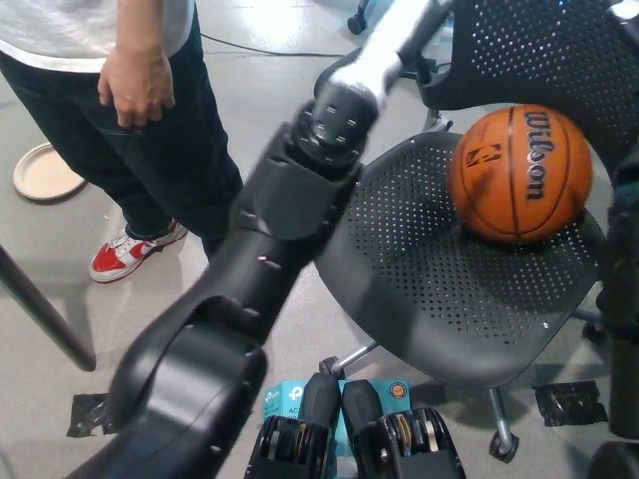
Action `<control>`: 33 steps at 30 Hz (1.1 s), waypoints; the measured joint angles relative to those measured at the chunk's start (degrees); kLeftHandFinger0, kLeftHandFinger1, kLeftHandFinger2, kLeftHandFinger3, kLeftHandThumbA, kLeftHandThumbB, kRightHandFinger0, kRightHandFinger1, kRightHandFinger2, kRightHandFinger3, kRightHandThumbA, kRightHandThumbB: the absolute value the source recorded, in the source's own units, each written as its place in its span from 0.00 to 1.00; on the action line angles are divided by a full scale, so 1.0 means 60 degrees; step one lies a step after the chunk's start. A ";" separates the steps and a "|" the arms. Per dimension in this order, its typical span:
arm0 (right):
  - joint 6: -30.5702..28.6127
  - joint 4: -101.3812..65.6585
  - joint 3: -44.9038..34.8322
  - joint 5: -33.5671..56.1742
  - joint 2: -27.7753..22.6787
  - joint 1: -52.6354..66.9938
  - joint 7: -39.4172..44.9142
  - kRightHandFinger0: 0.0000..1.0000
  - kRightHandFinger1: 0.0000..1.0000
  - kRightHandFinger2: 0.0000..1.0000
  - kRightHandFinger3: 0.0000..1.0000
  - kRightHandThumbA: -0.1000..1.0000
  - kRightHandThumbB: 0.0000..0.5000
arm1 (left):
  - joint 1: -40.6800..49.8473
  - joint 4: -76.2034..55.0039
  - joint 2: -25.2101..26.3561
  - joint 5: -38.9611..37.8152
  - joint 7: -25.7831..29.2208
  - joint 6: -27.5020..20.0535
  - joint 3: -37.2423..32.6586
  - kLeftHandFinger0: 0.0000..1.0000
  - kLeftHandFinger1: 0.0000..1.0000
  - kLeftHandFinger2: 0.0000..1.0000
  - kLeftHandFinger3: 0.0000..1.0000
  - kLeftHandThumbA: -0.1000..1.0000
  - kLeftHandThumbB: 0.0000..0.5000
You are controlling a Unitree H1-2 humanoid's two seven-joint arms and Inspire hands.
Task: The robot grabs the basketball from a person using both hands and then drops it on the black chair in the front
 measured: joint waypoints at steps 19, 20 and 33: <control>0.0316 -0.3215 0.1446 -0.0406 0.0138 0.4556 0.0252 1.00 1.00 1.00 1.00 1.00 0.57 | 0.6161 -0.7246 0.0916 -0.0194 -0.0581 0.0541 -0.0207 1.00 1.00 1.00 1.00 1.00 0.60; 0.0311 -0.3364 0.1605 -0.0453 0.0137 0.4890 0.0285 1.00 1.00 1.00 1.00 1.00 0.58 | 0.6550 -0.7608 0.1022 -0.0208 -0.0596 0.0539 -0.0205 1.00 1.00 1.00 1.00 1.00 0.60; -0.0484 -0.4655 0.3919 -0.1536 0.0033 0.7524 0.1168 1.00 1.00 1.00 1.00 1.00 0.57 | 1.1128 -1.1979 0.2734 -0.1131 -0.0835 -0.0197 0.0584 1.00 1.00 1.00 1.00 1.00 0.52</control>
